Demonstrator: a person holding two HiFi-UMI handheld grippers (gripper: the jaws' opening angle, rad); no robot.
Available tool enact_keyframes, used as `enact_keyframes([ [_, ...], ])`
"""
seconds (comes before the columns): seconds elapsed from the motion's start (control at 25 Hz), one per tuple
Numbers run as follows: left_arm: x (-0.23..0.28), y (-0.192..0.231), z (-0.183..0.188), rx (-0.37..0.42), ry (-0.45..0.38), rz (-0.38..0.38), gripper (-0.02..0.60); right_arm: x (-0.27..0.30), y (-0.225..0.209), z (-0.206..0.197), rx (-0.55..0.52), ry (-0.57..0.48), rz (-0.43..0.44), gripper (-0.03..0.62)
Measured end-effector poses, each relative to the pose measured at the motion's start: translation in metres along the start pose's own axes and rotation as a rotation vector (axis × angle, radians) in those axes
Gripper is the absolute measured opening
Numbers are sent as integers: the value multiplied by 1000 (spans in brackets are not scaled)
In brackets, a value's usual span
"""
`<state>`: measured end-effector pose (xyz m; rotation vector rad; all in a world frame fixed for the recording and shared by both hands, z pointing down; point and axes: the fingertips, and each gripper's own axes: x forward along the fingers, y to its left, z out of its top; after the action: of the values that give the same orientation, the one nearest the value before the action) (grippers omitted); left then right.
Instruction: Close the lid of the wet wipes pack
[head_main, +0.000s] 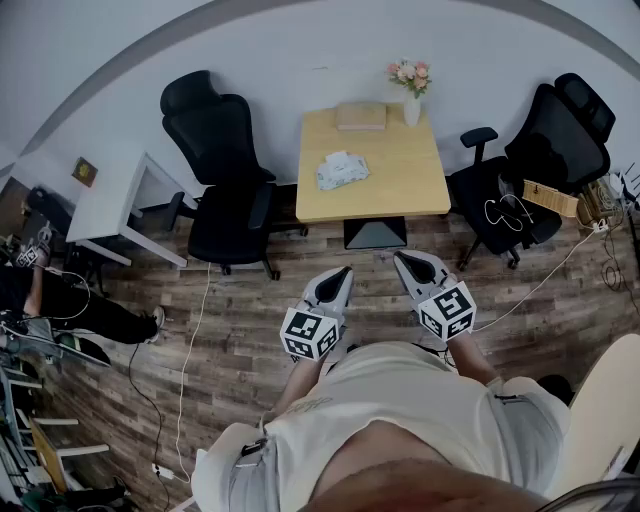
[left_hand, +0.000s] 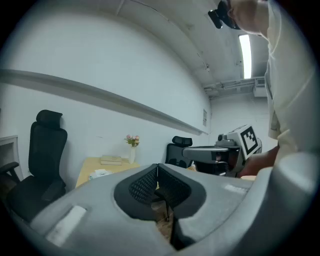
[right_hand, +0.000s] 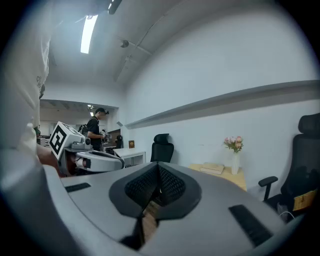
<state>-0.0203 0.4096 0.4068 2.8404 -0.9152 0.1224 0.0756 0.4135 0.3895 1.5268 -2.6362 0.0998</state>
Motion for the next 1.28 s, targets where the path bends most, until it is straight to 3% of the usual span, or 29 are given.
enact_keyframes([
  [0.24,-26,27,-4,-1,5,44,17,8,24,-9,23,9,4,0],
  [0.56,-42,45,-18,-23,14,35,17,23,40,-9,15,10,-8,0],
  [0.8,-46,55,-20,-33,10,0,17,33,56,-4,-115,32,-46,1],
  [1.28,-29,80,-37,-106,41,0,17,36,17,-20,86,90,-124,2],
])
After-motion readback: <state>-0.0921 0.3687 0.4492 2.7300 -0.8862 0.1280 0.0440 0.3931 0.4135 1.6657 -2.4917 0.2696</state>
